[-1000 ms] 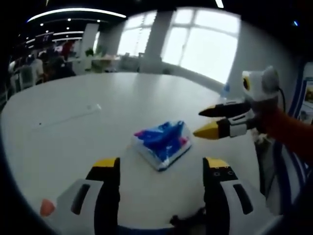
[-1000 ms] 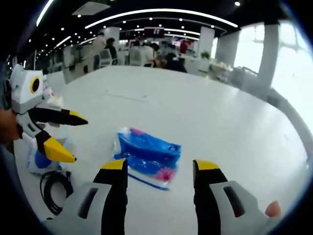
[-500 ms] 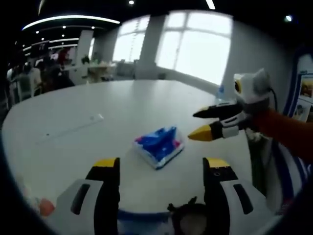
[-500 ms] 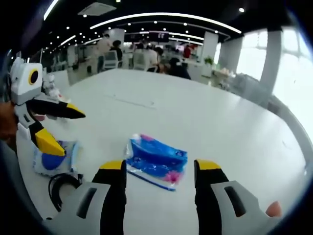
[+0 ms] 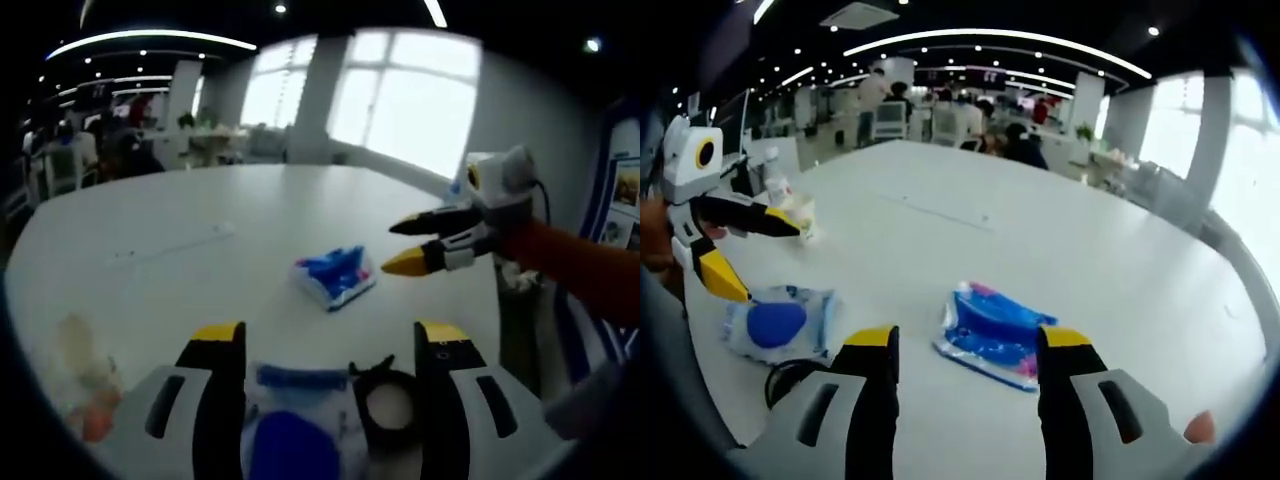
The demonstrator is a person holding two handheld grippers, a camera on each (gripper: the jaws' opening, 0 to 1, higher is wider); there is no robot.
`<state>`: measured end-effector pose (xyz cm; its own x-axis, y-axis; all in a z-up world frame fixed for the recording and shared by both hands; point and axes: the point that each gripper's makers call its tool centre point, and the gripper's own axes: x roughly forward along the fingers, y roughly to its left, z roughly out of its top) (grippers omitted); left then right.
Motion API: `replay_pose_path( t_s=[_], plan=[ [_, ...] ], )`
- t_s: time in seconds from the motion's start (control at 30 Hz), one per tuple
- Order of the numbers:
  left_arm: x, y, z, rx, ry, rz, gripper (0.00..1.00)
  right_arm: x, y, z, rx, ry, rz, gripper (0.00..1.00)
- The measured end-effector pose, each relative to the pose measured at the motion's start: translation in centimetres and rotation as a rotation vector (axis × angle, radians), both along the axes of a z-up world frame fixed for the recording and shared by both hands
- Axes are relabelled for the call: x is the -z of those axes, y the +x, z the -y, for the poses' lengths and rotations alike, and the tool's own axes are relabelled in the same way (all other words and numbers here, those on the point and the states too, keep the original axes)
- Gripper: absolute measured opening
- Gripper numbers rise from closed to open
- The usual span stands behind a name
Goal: Arrange the tabletop items into an orderly group along one side of the table until the central work area is clear of visible clutter.
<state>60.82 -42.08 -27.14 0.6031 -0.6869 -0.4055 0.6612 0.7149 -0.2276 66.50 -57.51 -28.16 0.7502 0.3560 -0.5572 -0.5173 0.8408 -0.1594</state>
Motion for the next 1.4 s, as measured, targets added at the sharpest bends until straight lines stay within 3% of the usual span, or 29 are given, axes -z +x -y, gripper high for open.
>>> replay_pose_path(
  t_s=[0.33, 0.6, 1.0, 1.17, 1.33, 1.4],
  plan=[
    [-0.4, -2.2, -4.6, -0.049, 0.010, 0.007, 0.64, -0.2, -1.2, -3.8, -0.076, -0.012, -0.003, 0.55],
    [-0.1, -3.8, -8.5, -0.093, 0.039, 0.005, 0.63, 0.7, -2.2, -6.9, -0.133, -0.009, -0.023, 0.54],
    [1.7, -6.5, -11.9, -0.176, 0.046, -0.067, 0.59, 2.0, -3.0, -10.6, -0.214, -0.022, -0.056, 0.53],
    [2.8, -8.2, -13.2, -0.212, 0.062, -0.120, 0.58, 2.7, -3.0, -11.5, -0.235, -0.029, -0.073, 0.52],
    [4.3, -9.8, -15.1, -0.267, 0.119, -0.221, 0.55, 4.0, -3.0, -12.2, -0.256, -0.042, -0.113, 0.52],
    [4.5, -10.2, -15.0, -0.262, 0.115, -0.221, 0.54, 4.4, -2.9, -12.5, -0.263, -0.045, -0.120, 0.51]
  ],
)
